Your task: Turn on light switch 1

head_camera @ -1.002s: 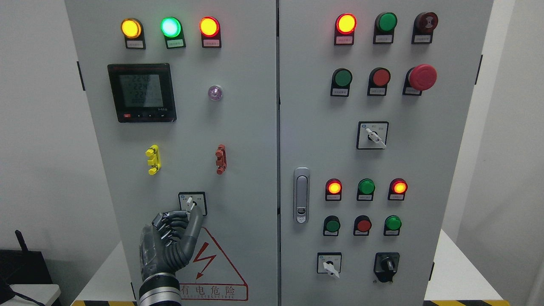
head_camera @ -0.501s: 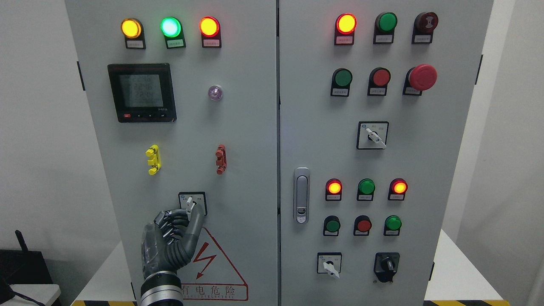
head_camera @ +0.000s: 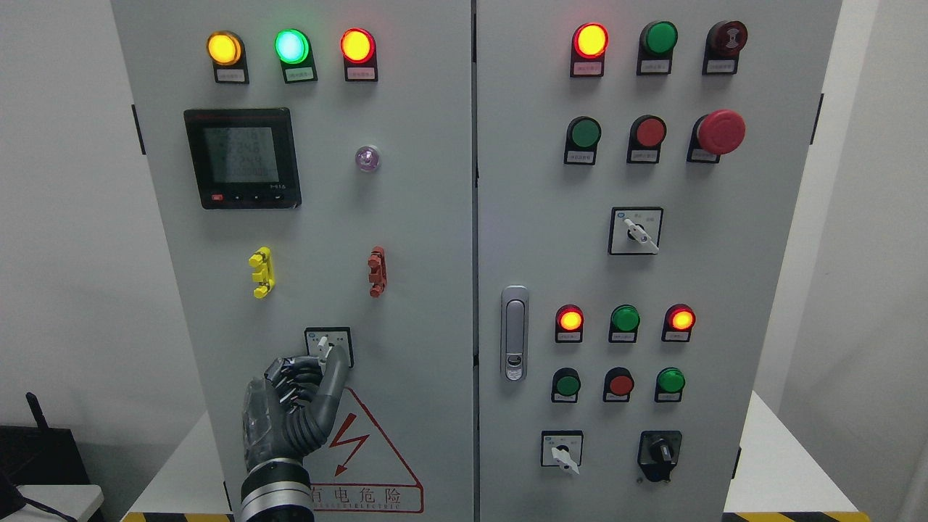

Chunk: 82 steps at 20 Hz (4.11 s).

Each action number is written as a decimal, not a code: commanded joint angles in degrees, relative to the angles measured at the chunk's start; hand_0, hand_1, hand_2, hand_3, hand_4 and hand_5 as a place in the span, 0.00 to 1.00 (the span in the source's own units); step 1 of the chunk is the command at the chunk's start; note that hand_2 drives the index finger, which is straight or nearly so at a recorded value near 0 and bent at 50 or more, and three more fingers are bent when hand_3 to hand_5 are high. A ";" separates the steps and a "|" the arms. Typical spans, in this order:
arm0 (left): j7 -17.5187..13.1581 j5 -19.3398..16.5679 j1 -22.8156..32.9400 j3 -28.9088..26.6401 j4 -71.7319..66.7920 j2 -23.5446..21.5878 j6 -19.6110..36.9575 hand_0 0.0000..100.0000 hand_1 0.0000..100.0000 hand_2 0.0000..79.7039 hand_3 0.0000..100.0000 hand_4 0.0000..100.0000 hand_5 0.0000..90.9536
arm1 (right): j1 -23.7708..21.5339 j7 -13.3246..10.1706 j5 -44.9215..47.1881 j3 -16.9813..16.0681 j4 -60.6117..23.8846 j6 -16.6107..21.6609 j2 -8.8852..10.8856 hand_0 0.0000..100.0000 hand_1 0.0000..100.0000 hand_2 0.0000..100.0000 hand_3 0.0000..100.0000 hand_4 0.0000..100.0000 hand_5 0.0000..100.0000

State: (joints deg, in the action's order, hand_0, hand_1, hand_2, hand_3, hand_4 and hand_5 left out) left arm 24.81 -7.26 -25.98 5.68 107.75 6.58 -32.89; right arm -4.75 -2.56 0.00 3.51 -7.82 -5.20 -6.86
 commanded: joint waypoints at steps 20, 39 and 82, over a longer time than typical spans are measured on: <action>-0.02 -0.21 -0.12 0.30 -0.08 -0.08 -1.12 0.29 0.47 0.65 0.70 0.80 0.82 | 0.00 0.01 0.97 0.00 0.00 0.01 0.00 0.12 0.39 0.00 0.00 0.00 0.00; -0.20 -1.62 -0.65 0.21 0.01 0.01 -1.12 0.30 0.46 0.65 0.70 0.81 0.84 | 0.00 0.01 1.05 0.00 0.00 0.01 0.00 0.12 0.39 0.00 0.00 0.00 0.00; -0.29 -1.71 -0.65 1.44 0.01 -0.08 -2.09 0.47 0.40 0.67 0.72 0.82 0.88 | 0.00 0.01 1.05 0.00 0.00 0.01 0.00 0.12 0.39 0.00 0.00 0.00 0.00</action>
State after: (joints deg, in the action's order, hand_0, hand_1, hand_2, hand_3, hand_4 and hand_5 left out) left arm 24.48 -8.96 -26.51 6.89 107.71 6.56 -35.01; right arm -4.75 -2.56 0.00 3.52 -7.82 -5.20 -6.86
